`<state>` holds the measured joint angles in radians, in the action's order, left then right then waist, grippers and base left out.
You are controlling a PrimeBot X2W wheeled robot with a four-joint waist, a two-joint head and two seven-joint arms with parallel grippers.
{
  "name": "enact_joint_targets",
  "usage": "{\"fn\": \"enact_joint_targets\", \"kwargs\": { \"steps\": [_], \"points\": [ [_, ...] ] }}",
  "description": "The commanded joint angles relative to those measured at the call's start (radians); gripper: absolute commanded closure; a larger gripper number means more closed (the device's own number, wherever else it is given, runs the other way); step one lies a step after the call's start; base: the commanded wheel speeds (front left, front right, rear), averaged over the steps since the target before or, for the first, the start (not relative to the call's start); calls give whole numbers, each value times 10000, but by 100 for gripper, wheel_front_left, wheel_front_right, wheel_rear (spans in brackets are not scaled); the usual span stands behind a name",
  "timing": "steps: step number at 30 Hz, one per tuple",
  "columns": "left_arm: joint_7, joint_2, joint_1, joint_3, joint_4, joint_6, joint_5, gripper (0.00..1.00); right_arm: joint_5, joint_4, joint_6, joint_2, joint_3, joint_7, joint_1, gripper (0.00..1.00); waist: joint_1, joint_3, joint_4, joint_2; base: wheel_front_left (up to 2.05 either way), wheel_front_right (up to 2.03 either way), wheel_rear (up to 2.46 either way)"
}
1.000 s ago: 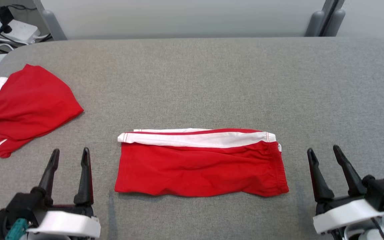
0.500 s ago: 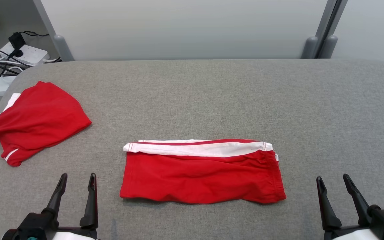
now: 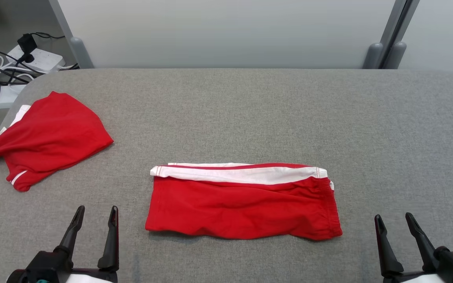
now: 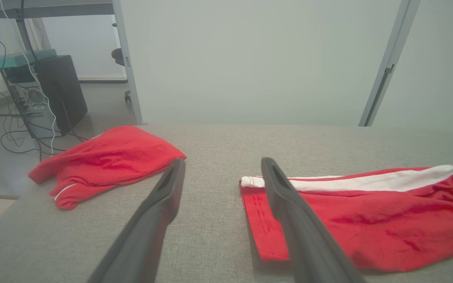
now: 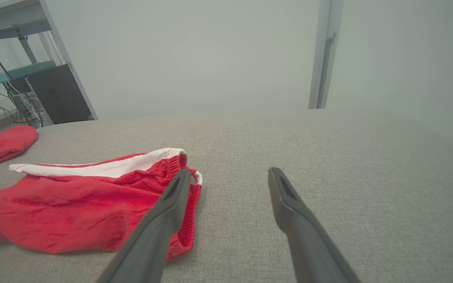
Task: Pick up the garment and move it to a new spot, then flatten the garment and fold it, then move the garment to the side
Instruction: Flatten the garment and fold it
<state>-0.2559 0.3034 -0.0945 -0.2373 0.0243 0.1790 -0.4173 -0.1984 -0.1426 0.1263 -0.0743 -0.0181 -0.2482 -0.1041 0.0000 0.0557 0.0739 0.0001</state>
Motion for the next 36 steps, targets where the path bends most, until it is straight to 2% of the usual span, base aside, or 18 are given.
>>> {"fn": "enact_joint_targets", "kwargs": {
  "steps": [1,7,9,15,21,27,28,29,30,36],
  "points": [
    [-58,135,521,438,-194,-65,112,0,-128,147,44,-199,-303,-135,483,0,0,64,9,-1,0,0,0],
    [-58,-86,896,362,-127,-276,283,0,-738,-955,44,-445,-759,-69,1421,0,0,331,248,-1,0,0,0],
    [-58,-279,1145,219,-19,-445,405,0,-1110,-1806,44,-690,-1218,223,2003,0,0,440,542,-1,0,0,0],
    [-59,-624,1484,157,301,-854,584,0,-1819,-3147,44,-951,-1869,676,2723,0,0,571,1137,-1,0,0,0],
    [-59,-913,1613,341,517,-1162,781,0,-2424,-3985,44,-896,-2139,1011,3091,0,0,674,1426,-1,0,0,0],
    [-59,-1119,1679,583,621,-1413,985,0,-3146,-4386,44,-790,-2580,1340,3408,0,0,788,1413,-1,0,0,0],
    [-59,-1150,1691,619,638,-1454,1016,0,-3275,-4427,44,-793,-2668,1405,3456,43,0,807,1385,-1,0,0,0],
    [-59,-1181,1704,656,654,-1492,1047,0,-3400,-4455,44,-804,-2736,1430,3505,63,0,824,1355,-1,0,0,0],
    [-59,-1206,1720,686,668,-1536,1082,0,-3501,-4481,44,-824,-2801,1431,3551,100,0,840,1325,-1,0,0,0],
    [-59,-1350,1778,892,742,-1729,1265,0,-4027,-4654,44,-1039,-2963,1263,3574,100,0,880,1146,-1,0,0,0]
  ]
}}
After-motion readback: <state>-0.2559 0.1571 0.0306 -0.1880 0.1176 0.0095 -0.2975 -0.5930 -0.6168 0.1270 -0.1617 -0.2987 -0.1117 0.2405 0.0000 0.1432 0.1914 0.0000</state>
